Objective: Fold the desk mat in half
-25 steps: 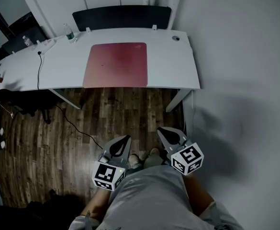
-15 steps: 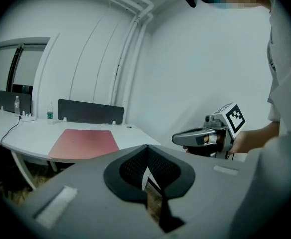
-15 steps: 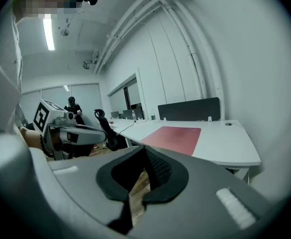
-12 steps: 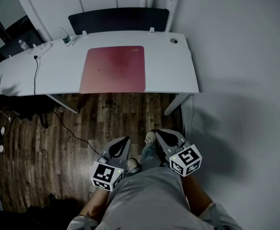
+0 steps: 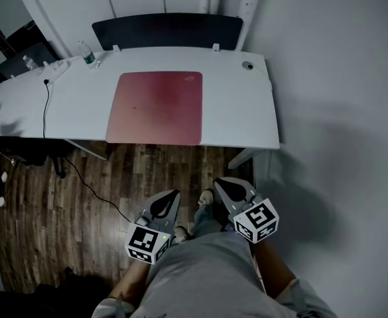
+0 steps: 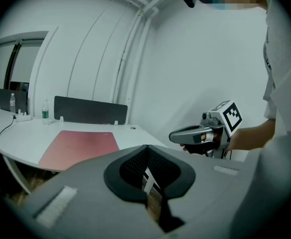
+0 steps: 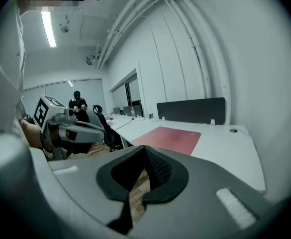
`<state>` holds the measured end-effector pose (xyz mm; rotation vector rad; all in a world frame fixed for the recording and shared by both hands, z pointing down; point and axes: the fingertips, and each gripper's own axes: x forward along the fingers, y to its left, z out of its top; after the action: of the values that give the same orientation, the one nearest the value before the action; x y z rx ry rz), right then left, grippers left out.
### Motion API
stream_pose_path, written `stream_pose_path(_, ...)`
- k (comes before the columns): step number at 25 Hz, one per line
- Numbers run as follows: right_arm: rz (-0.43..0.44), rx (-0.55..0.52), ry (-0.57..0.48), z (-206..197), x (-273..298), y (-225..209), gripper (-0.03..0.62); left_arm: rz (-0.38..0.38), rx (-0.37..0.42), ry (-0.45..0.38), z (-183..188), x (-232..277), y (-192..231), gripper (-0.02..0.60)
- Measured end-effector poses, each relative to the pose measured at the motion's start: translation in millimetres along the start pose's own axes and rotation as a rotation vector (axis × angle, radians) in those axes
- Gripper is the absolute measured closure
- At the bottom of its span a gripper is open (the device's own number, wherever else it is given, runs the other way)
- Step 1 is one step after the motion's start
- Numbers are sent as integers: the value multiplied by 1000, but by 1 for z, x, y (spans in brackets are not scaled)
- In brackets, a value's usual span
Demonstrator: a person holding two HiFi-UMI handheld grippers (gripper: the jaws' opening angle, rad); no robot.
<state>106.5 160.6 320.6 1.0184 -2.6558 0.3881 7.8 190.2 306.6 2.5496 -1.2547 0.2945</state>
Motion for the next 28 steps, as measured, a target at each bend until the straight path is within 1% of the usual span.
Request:
stream_pose_path(4, 12, -20, -14, 21, 19, -42, 586, 27, 4, -1, 17, 38, 20, 561)
stream_pose_path(8, 25, -15, -5, 29, 35, -82, 586, 46, 9, -5, 35, 73, 33, 563)
stream_pose_path(13, 50, -14, -4, 42, 44, -113, 586, 66, -4, 3, 50, 104, 40, 561)
stream_pose_path(17, 62, -6, -16, 48, 47, -134, 586, 77, 10, 15, 54, 124, 42, 561)
stream_pose_path(21, 62, 19, -14, 48, 51, -145, 586, 83, 22, 66, 51, 139, 47, 563)
stream_pose_path(28, 51, 37, 12, 45, 67, -155, 586, 44, 31, 106, 48, 158, 65, 563)
